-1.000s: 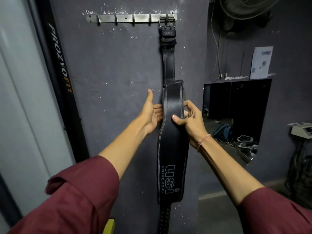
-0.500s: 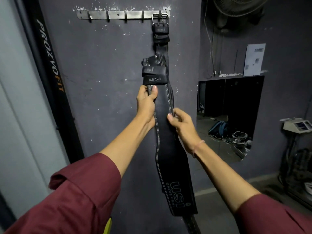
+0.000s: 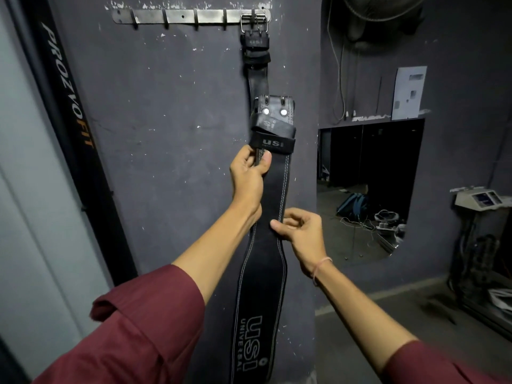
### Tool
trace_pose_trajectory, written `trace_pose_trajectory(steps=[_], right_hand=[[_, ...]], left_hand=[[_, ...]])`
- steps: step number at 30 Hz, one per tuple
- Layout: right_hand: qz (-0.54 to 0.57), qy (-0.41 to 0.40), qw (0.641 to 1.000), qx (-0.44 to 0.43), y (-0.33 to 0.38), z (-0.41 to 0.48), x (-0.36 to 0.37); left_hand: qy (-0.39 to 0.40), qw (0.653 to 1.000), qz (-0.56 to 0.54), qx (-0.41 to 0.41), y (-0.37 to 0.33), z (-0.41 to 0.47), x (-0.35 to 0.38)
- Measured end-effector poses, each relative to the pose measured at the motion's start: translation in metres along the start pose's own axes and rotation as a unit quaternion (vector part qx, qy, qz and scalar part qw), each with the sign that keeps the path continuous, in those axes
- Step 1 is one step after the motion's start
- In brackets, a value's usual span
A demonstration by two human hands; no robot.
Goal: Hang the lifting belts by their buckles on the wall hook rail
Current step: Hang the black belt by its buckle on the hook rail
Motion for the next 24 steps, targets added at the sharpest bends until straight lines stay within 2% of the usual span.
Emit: trace_pose_trajectory(steps=[6, 9, 11, 16, 21, 23, 24], right_hand=[[0.055, -0.059, 0.99, -0.112, 0.094, 0.053, -0.001], [0.067, -0.054, 0.99, -0.11, 0.102, 0.063, 0.012], [0.064, -0.063, 0.991, -0.104, 0.098, 0.064, 0.019], [0.1, -0.088, 0.988, -0.078, 0.099, 0.078, 0.019], [0.101, -0.083, 0.987, -0.089, 0.103, 0.09, 0.008], [0.098, -0.077, 0.988, -0.091, 0.097, 0.089, 0.005], [0.097, -0.073, 0.988, -0.092, 0.093, 0.088, 0.003]], left_hand=[[0.063, 0.997, 0.037, 0.031, -0.013, 0.009, 0.006], [0.027, 0.981, 0.182, 0.053, -0.018, 0.006, -0.003], [0.036, 0.966, 0.244, 0.082, -0.021, -0.004, -0.008], [0.06, 0.953, 0.297, -0.02, 0.037, -0.061, -0.04], [0.101, 0.944, 0.313, -0.004, 0.068, -0.095, -0.059], [0.082, 0.95, 0.301, -0.018, 0.069, -0.088, -0.057], [0.04, 0.96, 0.275, -0.017, 0.064, -0.078, -0.055]])
Point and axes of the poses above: each hand's wrist, its own z-axis towards the middle knuckle, its own x-axis out of the palm, y = z × x, the point moved 7 cm from there along z, towards the middle knuckle, and after that the axes turned 11 degrees about -z, right-handed, at the moved point
